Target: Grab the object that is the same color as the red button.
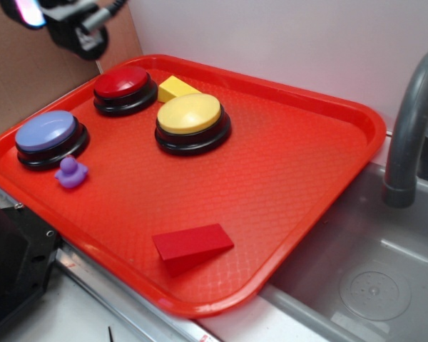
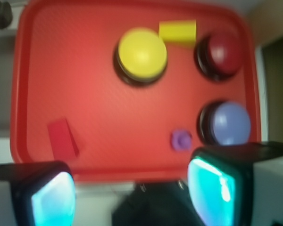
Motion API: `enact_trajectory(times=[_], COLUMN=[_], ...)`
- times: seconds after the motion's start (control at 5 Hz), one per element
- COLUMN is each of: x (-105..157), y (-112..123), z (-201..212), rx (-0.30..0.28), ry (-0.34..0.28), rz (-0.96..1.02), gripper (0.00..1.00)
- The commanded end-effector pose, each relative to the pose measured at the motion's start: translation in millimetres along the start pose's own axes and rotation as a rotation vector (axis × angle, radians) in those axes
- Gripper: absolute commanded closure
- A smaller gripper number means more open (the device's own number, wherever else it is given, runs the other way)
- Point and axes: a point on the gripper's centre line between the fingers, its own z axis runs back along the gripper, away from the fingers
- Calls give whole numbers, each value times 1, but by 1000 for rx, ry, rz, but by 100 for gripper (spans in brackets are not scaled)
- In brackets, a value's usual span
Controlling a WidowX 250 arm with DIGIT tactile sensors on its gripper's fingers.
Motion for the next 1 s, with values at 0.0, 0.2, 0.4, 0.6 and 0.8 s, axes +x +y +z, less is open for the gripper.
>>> enact_trajectory(times=[0.0, 0.2, 0.4, 0.6, 0.8], x=[-13, -20, -28, -33, -34], y=[-48, -52, -59, -57, -53], z=[-41, -63, -91, -107, -116], rx=[-93, -123, -150, -137, -194], ry=[11, 28, 43, 47, 29], rz=[2, 13, -61, -93, -136], gripper=[0, 0, 0, 0, 0])
